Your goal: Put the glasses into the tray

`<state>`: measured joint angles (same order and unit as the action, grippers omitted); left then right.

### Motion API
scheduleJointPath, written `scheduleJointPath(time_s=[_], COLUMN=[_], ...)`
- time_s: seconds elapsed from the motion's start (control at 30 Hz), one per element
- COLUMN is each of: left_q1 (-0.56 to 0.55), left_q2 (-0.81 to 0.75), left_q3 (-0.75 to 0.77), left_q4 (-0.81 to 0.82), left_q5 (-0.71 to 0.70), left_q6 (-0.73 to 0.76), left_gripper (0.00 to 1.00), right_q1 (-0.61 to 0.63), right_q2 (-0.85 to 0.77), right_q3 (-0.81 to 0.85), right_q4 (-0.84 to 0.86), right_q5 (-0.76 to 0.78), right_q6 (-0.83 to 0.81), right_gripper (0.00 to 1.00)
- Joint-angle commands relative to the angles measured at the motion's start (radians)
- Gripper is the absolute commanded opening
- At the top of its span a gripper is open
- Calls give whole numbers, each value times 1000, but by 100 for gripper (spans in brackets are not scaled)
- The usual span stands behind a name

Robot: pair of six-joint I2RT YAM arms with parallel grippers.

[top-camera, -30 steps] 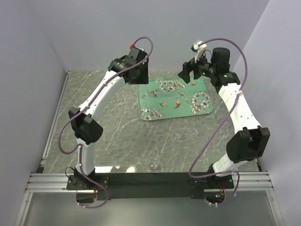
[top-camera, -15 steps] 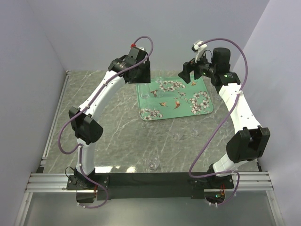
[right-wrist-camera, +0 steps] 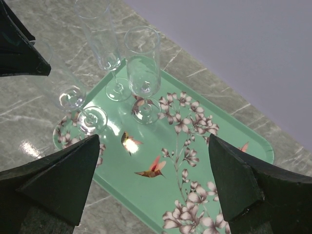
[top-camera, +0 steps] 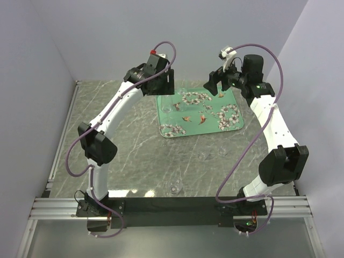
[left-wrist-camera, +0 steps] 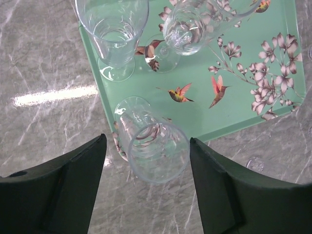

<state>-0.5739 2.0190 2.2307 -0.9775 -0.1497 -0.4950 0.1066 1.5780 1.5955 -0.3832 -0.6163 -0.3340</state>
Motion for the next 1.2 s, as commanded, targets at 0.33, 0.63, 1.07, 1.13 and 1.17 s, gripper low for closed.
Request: scheduleJointPath(time_s=[0.33,0.63,1.07,1.13,1.17], left_q1=[-11,-11,3,17,23], left_q2=[-170,-327,-877,-923,-965], left_q3=[-98,-233,-893,-974,-997], left_q4=[114,256,643,661,663], left_q5=[32,39,-19,-2,10], left_q6=[-4,-1,23,12,9], left_gripper=[81,99,99,99,99], right_q1=[-8,-8,30,56,67], right_q2=[-70,-115,-81,-76,-76], right_q3=[-35,-109,-307,-351,-365], right_q4=[-49,-300,-763,-685,-663], right_q5=[-151,-353,-297,-257,-241], right_q6=[-89,-437,-1088,-1047,-1021], right_gripper=[99,100,93,90,89])
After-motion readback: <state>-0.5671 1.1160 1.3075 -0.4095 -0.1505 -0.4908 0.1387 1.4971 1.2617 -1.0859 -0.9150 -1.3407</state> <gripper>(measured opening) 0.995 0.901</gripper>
